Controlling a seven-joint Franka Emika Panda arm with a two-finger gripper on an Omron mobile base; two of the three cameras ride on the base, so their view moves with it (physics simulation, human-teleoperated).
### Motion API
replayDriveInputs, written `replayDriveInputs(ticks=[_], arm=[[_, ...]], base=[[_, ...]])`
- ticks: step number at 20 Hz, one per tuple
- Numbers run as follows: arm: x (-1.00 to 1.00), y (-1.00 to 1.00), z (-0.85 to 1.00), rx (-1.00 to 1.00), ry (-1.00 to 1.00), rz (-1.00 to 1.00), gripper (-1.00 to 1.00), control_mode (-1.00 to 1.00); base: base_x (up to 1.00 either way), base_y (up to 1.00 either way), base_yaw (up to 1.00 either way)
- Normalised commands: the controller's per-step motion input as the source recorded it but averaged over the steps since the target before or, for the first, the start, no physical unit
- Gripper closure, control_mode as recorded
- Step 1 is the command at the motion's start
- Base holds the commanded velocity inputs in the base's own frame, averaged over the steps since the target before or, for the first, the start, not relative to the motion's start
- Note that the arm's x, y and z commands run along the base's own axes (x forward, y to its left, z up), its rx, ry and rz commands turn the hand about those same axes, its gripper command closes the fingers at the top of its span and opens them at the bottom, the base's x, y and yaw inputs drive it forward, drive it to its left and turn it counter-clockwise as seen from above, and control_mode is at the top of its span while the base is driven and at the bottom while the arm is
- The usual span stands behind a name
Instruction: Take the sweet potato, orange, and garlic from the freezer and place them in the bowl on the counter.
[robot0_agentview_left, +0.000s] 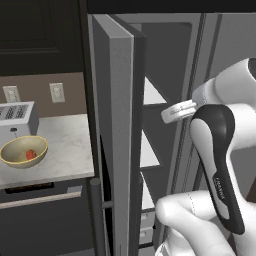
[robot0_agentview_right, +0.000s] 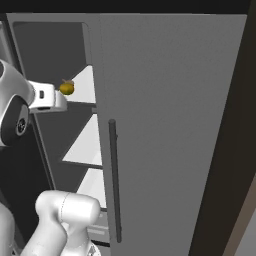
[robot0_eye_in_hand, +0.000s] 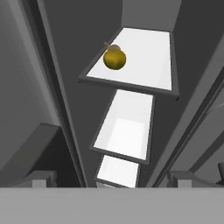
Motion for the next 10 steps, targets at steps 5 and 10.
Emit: replayDriveInputs(ticks=[5,10], arm=[[0.29,0.03,0.00,0.00,0.00,0.00,-1.00,-1.00],[0.34,0.00,0.00,0.00,0.00,0.00,-1.00,-1.00]], base=[[0.00,0.00,0.00],[0.00,0.00,0.00]])
